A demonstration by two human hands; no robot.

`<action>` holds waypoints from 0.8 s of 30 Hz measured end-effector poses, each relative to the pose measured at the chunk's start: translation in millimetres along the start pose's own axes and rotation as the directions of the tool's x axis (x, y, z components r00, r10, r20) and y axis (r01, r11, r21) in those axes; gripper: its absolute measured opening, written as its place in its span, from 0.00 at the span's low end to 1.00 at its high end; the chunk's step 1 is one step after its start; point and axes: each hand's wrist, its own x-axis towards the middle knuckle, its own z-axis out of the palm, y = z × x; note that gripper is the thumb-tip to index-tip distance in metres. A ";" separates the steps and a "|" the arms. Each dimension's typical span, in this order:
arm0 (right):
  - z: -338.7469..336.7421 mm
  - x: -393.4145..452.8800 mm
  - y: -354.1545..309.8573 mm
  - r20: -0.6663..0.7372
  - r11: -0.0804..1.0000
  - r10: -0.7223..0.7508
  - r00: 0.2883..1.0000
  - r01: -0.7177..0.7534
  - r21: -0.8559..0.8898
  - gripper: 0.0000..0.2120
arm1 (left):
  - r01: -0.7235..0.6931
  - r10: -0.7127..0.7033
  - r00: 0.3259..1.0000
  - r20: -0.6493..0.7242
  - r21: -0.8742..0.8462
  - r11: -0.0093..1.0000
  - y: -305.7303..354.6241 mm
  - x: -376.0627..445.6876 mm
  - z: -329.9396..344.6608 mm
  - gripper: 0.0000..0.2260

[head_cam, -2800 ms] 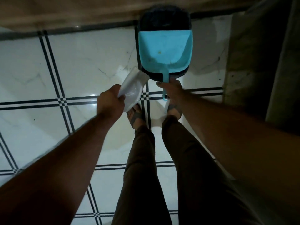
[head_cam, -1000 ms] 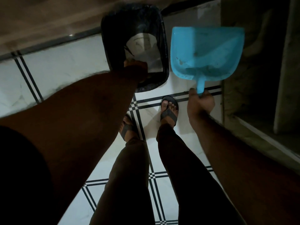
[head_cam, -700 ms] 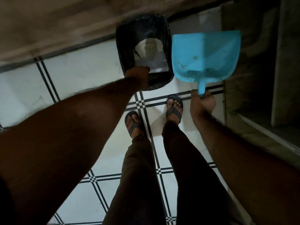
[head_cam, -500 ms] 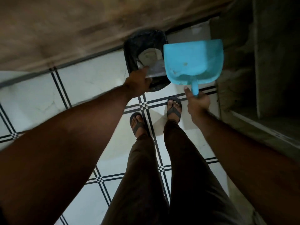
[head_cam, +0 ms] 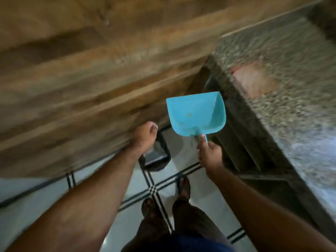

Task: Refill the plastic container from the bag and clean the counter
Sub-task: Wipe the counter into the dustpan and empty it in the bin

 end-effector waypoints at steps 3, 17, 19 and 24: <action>-40.3 -31.6 -44.2 -0.078 0.988 -0.116 0.990 0.124 0.096 0.28 | -0.116 0.115 0.993 -0.028 -0.060 0.991 71.4 -5.6 -22.5 0.11; -270.9 -27.6 -72.7 -0.416 0.942 -0.138 0.899 0.250 0.226 0.28 | -0.450 0.445 0.888 0.119 0.019 0.893 288.4 -21.8 51.2 0.09; -296.8 -18.4 -64.5 -0.418 0.946 -0.096 0.904 0.214 0.244 0.27 | -0.461 0.451 0.883 0.127 0.066 0.885 311.5 -15.0 74.5 0.10; -355.1 -7.9 -55.2 -0.452 0.952 -0.022 0.892 0.157 0.262 0.25 | -0.464 0.428 0.883 0.193 0.213 0.860 352.7 4.9 120.0 0.22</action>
